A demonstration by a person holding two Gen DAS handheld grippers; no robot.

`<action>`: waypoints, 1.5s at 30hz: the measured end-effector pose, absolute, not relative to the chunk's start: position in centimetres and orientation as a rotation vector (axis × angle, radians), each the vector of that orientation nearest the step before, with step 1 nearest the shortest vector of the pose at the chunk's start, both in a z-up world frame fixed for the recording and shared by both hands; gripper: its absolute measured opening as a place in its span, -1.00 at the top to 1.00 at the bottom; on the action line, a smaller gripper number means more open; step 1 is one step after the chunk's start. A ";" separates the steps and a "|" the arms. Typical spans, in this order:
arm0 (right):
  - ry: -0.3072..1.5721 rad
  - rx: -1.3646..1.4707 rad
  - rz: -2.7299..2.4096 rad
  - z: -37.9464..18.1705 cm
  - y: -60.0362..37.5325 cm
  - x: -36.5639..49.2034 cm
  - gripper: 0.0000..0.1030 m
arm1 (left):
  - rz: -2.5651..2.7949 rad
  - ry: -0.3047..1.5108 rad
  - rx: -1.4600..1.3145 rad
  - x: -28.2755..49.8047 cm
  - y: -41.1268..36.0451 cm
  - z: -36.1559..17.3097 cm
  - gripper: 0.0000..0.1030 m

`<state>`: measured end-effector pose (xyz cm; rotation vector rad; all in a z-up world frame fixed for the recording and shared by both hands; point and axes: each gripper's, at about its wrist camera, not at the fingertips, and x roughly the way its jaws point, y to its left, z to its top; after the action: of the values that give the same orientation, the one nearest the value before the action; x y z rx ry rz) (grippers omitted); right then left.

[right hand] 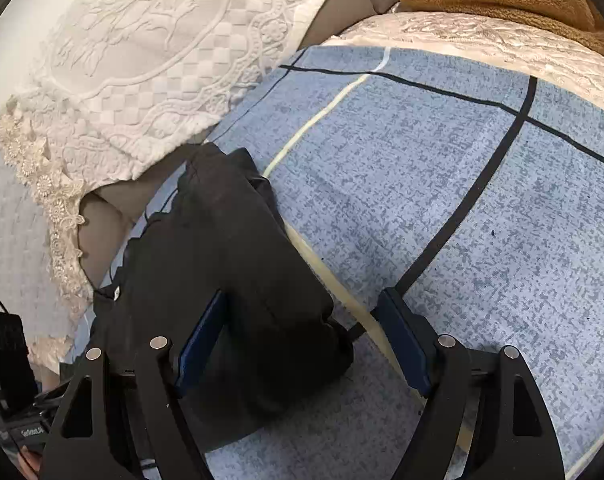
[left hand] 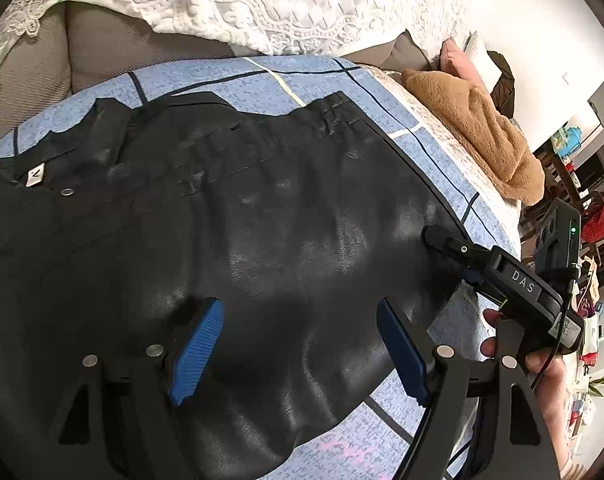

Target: Fold large clothes

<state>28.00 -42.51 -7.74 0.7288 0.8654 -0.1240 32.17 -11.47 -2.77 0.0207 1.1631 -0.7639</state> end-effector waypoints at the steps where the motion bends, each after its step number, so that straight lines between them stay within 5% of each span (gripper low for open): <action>1: 0.862 0.727 -0.122 -7.8 -42.5 28.0 -0.51 | -0.764 1.164 0.024 32.2 -11.7 -2.8 -0.56; 7: 0.845 0.720 -0.099 -7.8 -42.6 27.9 -0.46 | -0.769 1.171 0.039 32.1 -12.5 -3.0 -0.56; 10: 0.835 0.782 -0.035 -8.1 -42.6 27.8 0.00 | -0.766 1.173 0.037 32.3 -12.6 -3.0 -0.56; 16: 0.836 0.790 -0.020 -8.2 -42.8 27.9 0.01 | -0.766 1.180 0.045 32.6 -13.1 -3.0 -0.56; 24: 0.798 0.813 0.019 -8.1 -43.0 27.7 0.34 | -0.768 1.192 0.058 32.7 -14.2 -3.2 -0.56; 45: 0.711 0.910 0.081 -8.7 -43.6 26.4 0.35 | -0.812 1.228 0.079 34.1 -17.1 -2.6 -0.56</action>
<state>26.36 -43.63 -8.65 0.9100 0.7113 0.0811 34.15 -17.07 -2.61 0.0787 1.2281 -0.8122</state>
